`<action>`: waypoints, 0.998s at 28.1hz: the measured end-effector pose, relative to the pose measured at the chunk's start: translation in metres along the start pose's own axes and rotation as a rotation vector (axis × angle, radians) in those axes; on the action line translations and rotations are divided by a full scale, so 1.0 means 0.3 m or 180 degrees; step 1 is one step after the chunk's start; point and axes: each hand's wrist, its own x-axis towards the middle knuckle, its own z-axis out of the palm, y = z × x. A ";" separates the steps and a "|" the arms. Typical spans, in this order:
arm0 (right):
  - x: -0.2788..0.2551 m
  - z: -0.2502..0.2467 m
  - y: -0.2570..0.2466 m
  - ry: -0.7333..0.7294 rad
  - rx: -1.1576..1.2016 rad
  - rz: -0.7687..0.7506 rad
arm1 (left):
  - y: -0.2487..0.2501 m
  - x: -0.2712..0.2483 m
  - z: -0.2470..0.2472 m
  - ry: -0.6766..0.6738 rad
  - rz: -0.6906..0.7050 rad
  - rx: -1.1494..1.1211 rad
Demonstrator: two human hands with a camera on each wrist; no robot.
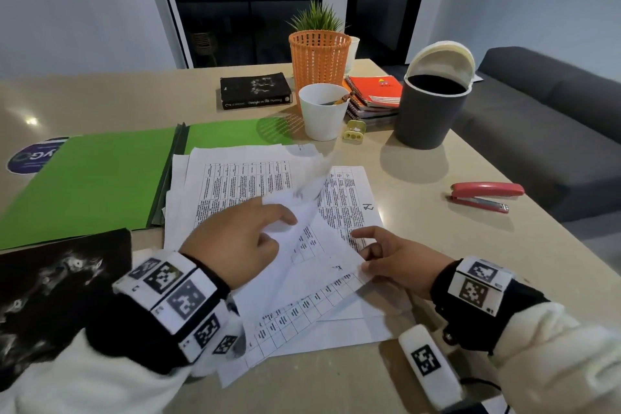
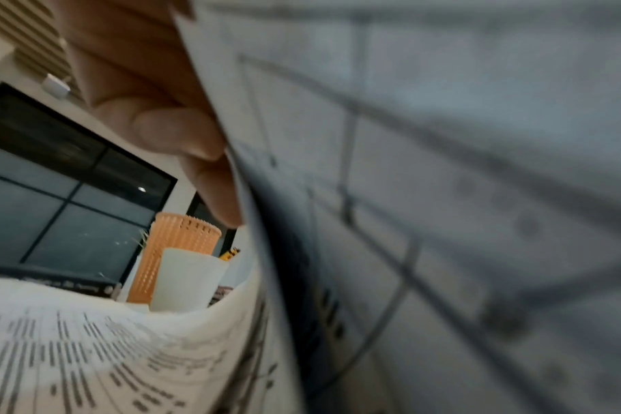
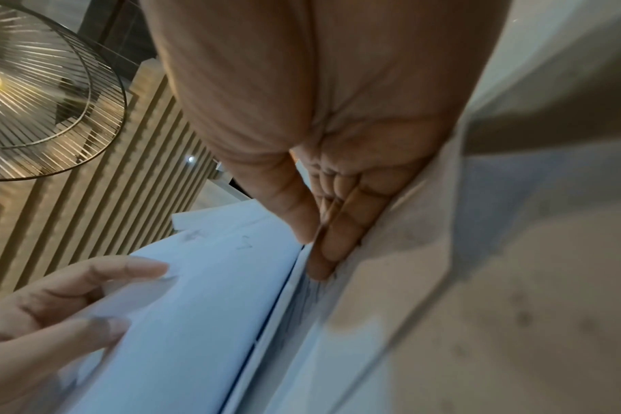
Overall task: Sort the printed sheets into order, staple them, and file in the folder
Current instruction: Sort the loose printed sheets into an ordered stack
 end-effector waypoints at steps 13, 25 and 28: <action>-0.003 0.011 -0.020 0.0078 -0.0091 0.0053 | -0.058 -0.016 -0.165 0.0575 0.0047 -0.0392; -0.014 0.107 -0.179 0.0338 -0.2552 0.0291 | -0.005 -0.008 -0.201 0.0609 0.0158 -0.0233; -0.010 0.107 -0.182 0.0546 -0.2302 0.0236 | 0.001 -0.003 -0.205 0.0636 0.0188 -0.0231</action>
